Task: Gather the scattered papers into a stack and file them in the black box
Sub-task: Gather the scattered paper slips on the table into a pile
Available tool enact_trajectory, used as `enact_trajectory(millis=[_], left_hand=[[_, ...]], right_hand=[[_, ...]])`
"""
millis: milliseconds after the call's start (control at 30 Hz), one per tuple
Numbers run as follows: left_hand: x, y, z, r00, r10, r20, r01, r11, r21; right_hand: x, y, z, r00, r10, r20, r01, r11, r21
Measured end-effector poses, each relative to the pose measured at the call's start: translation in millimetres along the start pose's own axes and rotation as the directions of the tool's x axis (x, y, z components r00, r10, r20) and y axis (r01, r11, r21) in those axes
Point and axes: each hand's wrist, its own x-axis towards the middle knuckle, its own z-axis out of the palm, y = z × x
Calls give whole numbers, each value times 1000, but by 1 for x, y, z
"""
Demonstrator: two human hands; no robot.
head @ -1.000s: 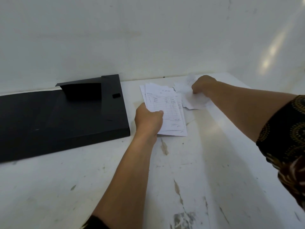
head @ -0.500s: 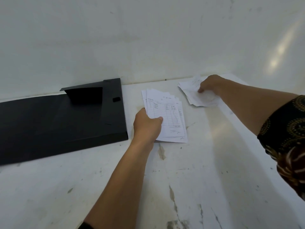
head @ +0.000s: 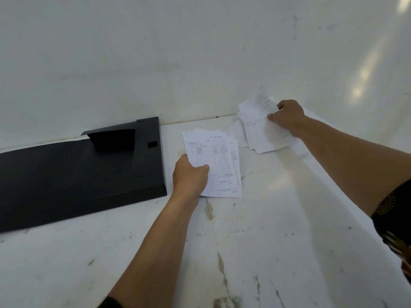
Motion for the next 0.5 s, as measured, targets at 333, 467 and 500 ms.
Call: enact_trajectory(millis=[333,467,500], left_hand=[[3,27,-19,997,-74,-25,76,993,89],[-11,47,-25,994,2,112,-6,1000,28],[-14,49,-27,989,19,144,-19,1000,-5]], right_hand=[[-63,-34,-88,926,-340,166,259,889,377],[-95,-52,-75,857,-378,350,250,900,357],[-102,-54,-69,842,-383,380,268,908,321]])
